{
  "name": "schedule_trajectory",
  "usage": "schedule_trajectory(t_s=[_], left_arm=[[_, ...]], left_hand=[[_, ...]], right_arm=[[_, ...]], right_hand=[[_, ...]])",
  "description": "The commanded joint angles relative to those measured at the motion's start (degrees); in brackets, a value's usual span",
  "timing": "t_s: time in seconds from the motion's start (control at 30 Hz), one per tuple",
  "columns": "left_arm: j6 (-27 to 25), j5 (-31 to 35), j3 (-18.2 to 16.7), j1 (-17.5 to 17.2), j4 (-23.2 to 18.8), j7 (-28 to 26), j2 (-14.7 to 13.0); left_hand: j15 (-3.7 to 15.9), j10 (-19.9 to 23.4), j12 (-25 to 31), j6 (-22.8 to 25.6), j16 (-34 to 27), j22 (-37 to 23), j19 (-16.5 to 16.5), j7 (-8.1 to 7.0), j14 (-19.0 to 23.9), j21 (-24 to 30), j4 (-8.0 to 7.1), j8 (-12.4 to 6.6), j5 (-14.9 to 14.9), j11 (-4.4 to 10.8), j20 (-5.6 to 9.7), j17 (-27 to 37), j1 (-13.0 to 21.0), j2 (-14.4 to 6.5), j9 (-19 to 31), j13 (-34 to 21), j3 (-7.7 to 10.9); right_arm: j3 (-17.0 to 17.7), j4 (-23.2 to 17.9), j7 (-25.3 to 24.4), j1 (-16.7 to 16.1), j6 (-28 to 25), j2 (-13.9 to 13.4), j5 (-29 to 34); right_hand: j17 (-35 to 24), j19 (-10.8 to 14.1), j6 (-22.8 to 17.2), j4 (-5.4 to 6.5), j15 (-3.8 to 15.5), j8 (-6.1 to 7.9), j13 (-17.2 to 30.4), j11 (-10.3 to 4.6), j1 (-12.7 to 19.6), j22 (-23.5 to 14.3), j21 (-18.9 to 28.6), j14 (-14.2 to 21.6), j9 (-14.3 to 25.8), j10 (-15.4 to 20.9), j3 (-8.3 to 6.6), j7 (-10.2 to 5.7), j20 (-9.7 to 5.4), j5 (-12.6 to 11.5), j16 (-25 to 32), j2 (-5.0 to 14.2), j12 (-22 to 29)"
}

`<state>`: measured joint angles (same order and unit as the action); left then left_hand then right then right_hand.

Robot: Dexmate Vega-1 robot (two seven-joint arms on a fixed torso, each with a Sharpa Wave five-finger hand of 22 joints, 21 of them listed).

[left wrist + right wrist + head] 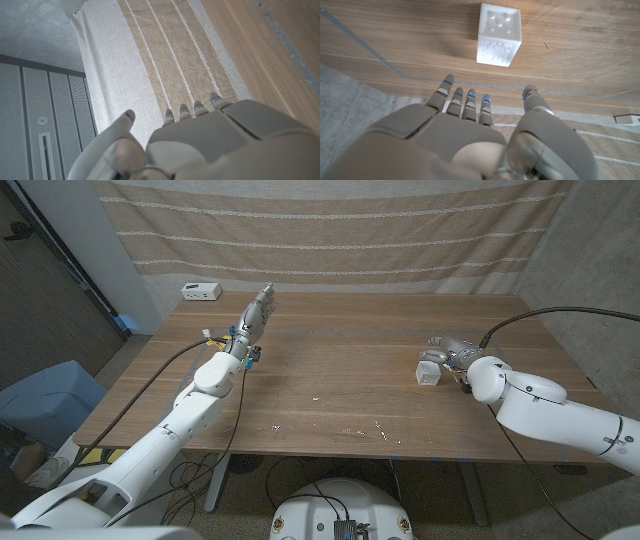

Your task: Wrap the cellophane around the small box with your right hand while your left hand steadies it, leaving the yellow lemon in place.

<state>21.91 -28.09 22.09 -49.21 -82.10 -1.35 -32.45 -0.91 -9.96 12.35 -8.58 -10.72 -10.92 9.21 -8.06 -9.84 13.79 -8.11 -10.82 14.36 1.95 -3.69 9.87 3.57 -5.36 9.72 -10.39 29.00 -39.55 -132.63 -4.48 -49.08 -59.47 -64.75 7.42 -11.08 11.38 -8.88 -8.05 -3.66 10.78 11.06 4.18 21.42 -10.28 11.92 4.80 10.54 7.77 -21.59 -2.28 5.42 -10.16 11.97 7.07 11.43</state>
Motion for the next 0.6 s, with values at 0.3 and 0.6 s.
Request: schedule_trajectory(t_s=[0.3, 0.6], left_arm=[[0.8, -0.4, -1.2, -1.4, -1.2, 0.3, -1.1], [0.7, -0.7, -1.4, -1.3, -0.9, 0.5, -1.2]], left_hand=[[0.50, -1.9, 0.2, 0.5, 0.2, -0.1, -0.1, -0.17, -5.2, 0.0, 0.63, -0.05, -0.1, -0.13, -0.61, 0.0, 0.7, -2.4, 0.2, -0.1, 0.18], [0.47, -1.8, 0.1, 0.6, 0.2, -0.1, -0.2, -0.16, -5.3, 0.0, 0.69, 0.01, -0.1, -0.07, -0.64, 0.0, 0.8, -2.4, 0.2, -0.1, 0.24]], right_arm=[[-15.5, 0.8, 5.2, 11.4, -14.7, 3.6, 7.9], [-18.2, 2.7, 5.1, 14.1, -15.6, 4.8, 6.3]], right_hand=[[-0.3, 1.3, -0.5, 0.63, 0.79, 0.24, 0.2, -0.81, -0.9, -0.1, 0.4, 0.3, 0.1, -0.1, 0.67, -0.65, 0.31, 0.1, 0.3, -0.25, -0.1], [-0.3, 2.2, -0.3, 0.56, 1.50, 0.16, 0.2, -1.13, -0.7, -0.1, 0.6, 1.2, 0.2, 0.1, 0.55, -0.97, 0.09, -0.1, 0.6, 0.19, 0.0]])
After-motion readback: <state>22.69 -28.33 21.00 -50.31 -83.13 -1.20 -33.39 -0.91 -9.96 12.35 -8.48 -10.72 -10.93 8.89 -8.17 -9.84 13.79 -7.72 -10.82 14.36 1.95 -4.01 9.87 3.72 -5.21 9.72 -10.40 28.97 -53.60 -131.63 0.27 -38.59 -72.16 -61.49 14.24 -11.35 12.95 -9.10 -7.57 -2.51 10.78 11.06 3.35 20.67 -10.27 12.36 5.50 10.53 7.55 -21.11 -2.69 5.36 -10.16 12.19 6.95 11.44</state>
